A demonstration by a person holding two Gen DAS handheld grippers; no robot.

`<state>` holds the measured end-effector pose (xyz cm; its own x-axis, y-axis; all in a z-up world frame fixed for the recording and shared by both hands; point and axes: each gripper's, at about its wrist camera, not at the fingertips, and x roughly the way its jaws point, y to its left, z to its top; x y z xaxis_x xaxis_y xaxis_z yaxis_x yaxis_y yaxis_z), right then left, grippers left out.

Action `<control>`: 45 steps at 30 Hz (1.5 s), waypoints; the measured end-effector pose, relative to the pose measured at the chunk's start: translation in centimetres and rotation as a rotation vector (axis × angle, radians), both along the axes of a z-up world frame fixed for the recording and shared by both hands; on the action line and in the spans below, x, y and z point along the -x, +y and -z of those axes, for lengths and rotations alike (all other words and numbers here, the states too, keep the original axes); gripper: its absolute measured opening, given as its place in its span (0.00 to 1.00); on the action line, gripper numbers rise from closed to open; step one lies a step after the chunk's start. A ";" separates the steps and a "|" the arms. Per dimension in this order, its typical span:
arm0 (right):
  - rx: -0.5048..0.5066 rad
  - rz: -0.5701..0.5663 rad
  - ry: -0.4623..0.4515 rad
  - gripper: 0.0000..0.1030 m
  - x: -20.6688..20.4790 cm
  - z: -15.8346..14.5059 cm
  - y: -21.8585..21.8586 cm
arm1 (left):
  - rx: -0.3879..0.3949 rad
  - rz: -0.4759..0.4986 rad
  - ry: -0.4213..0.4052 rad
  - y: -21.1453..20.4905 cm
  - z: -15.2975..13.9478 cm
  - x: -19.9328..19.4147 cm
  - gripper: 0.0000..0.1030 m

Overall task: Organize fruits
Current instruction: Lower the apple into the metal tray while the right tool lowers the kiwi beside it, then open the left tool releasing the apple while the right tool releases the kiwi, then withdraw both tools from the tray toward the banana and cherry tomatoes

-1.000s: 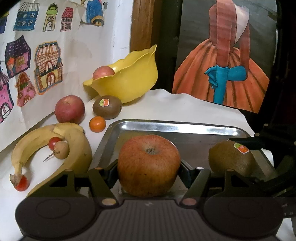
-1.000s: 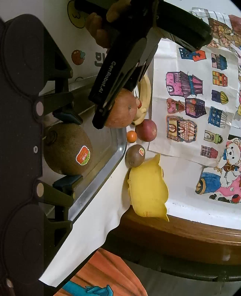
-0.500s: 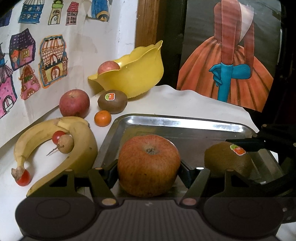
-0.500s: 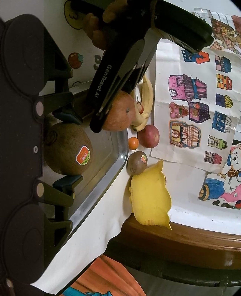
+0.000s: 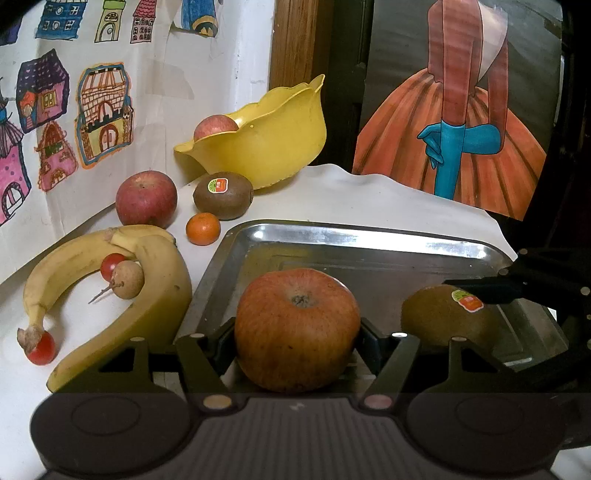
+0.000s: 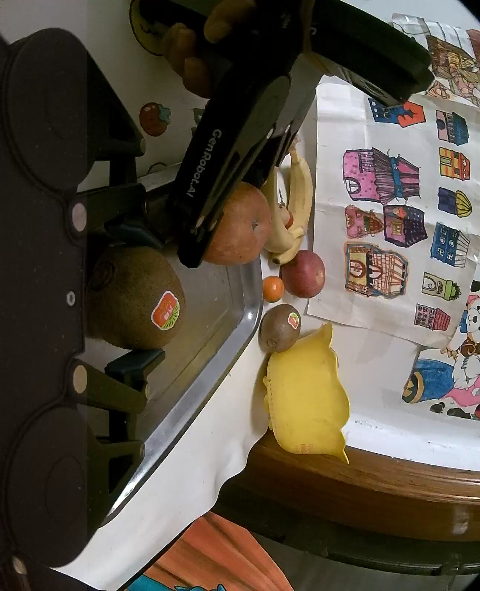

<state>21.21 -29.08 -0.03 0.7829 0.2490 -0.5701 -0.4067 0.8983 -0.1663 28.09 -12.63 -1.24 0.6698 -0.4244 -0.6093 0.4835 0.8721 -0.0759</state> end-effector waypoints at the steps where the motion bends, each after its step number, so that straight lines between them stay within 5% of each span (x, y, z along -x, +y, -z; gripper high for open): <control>1: 0.003 0.000 -0.002 0.58 0.0 0.0 0.0 | 0.001 -0.001 0.000 0.0 0.0 0.0 0.68; 7: 0.004 -0.002 -0.002 0.59 0.0 0.0 0.0 | -0.001 -0.001 -0.010 0.0 0.0 0.1 0.71; 9: 0.007 0.002 -0.005 0.58 0.0 0.0 0.1 | -0.006 0.008 -0.026 -0.1 0.0 0.4 0.86; 14: 0.012 0.009 -0.033 0.67 0.4 -0.1 0.2 | -0.013 0.000 -0.064 0.0 -0.4 1.3 0.95; 33: -0.060 0.088 -0.189 0.99 8.8 -5.0 2.8 | 0.092 -0.079 -0.221 6.3 -6.0 9.3 1.00; 45: 0.015 0.215 -0.140 0.99 15.3 -5.0 7.2 | 0.059 -0.111 -0.245 10.6 -7.1 15.8 1.00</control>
<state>5.89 -21.86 4.98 0.8886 0.0609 -0.4546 -0.1790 0.9586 -0.2214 12.28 -1.98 5.89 0.8386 -0.3704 -0.3994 0.3958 0.9181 -0.0205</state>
